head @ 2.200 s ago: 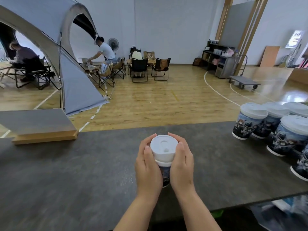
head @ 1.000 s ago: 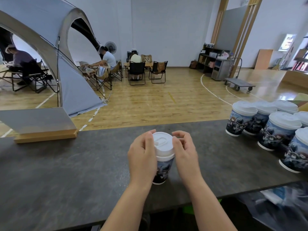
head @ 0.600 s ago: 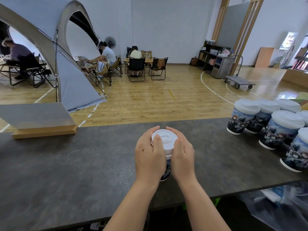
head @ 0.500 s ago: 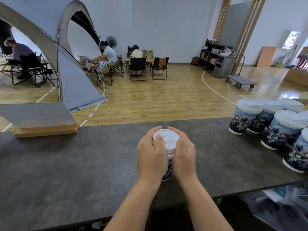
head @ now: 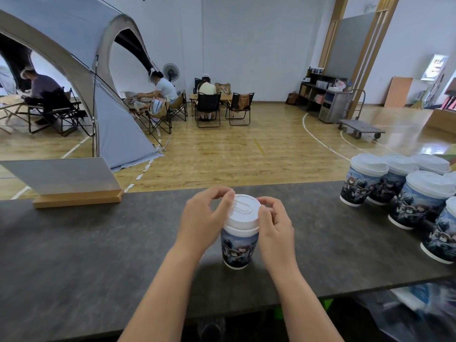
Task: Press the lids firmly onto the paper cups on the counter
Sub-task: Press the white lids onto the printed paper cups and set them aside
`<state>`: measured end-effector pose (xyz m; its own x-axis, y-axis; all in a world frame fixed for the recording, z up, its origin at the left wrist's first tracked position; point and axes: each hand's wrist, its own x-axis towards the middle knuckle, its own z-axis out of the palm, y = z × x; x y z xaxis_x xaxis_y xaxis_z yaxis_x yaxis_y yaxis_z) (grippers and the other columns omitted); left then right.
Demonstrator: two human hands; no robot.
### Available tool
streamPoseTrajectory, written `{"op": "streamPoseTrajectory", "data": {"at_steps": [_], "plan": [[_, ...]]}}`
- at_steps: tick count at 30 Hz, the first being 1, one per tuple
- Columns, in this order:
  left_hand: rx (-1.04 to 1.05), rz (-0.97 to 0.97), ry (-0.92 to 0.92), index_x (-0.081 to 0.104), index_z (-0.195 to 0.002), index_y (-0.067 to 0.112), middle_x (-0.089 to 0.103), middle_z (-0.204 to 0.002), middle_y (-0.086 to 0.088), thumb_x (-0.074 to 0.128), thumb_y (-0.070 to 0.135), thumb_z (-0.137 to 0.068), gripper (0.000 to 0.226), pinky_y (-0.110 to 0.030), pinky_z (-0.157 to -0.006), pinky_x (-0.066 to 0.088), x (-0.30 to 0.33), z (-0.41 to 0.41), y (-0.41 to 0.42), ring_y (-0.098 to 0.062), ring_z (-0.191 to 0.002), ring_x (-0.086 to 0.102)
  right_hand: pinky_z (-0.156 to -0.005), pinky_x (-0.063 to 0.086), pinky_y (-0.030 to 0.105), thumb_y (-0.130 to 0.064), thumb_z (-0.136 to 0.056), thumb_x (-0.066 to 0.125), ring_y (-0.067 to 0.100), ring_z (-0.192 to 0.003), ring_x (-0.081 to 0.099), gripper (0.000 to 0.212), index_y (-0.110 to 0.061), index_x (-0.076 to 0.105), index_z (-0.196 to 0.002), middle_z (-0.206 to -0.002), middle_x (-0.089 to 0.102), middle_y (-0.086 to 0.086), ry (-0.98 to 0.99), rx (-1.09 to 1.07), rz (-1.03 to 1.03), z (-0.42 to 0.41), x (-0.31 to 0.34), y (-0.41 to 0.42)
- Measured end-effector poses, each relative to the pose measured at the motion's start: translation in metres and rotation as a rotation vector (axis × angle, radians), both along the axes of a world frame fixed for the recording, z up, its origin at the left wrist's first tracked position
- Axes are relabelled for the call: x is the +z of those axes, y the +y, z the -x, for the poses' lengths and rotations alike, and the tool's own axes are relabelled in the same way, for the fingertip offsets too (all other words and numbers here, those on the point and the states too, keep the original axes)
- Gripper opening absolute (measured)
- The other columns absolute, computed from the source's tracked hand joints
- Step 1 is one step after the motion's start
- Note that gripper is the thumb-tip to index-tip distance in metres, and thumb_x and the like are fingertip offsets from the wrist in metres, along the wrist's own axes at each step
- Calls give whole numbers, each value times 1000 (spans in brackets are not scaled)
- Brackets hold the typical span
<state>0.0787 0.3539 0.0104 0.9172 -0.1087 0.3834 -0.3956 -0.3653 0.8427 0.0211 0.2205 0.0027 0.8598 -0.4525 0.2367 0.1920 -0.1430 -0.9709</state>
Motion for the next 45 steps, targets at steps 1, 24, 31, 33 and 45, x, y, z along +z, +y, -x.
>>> {"op": "streamPoseTrajectory", "data": {"at_steps": [1, 24, 31, 33, 45], "plan": [[63, -6, -19, 74, -95, 29, 73, -92, 20, 58, 43, -95, 22, -28, -88, 51, 1, 0, 1, 2, -95, 64, -62, 44, 9, -15, -96, 51, -6, -72, 58, 15, -25, 60, -104, -87, 66, -6, 9, 1, 11, 0, 0, -3], [74, 456, 152, 71, -104, 28, 74, -101, 3, 40, 29, -91, 34, -49, -83, 58, -17, 23, -41, -19, -97, 70, -77, 59, 47, -20, -87, 41, 19, -90, 71, 36, -20, 70, -107, -94, 75, -4, -106, -32, -85, -21, -17, 17], [-73, 440, 256, 73, -101, 15, 77, -94, -4, 44, 11, -99, 30, -30, -72, 56, -3, 14, -25, -18, -88, 71, -76, 55, 20, -27, -86, 44, 5, -96, 69, 36, -28, 69, -112, -102, 75, -7, -120, -32, -96, -17, -17, 20], [-90, 401, 279, 75, -97, 11, 77, -93, -5, 44, 9, -102, 31, -30, -74, 56, 3, 8, -15, -21, -89, 71, -77, 55, 25, -28, -85, 47, 7, -93, 70, 30, -27, 71, -102, -97, 75, -7, -127, -28, -133, -15, -16, 20], [112, 458, 25, 62, -126, 26, 68, -118, 13, 31, 40, -101, 41, -16, -88, 50, -26, 35, -34, 0, -110, 62, -84, 54, 27, -43, -96, 30, 17, -104, 67, 40, -27, 62, -114, -109, 71, -7, -231, 72, -51, -21, -33, 20]]}}
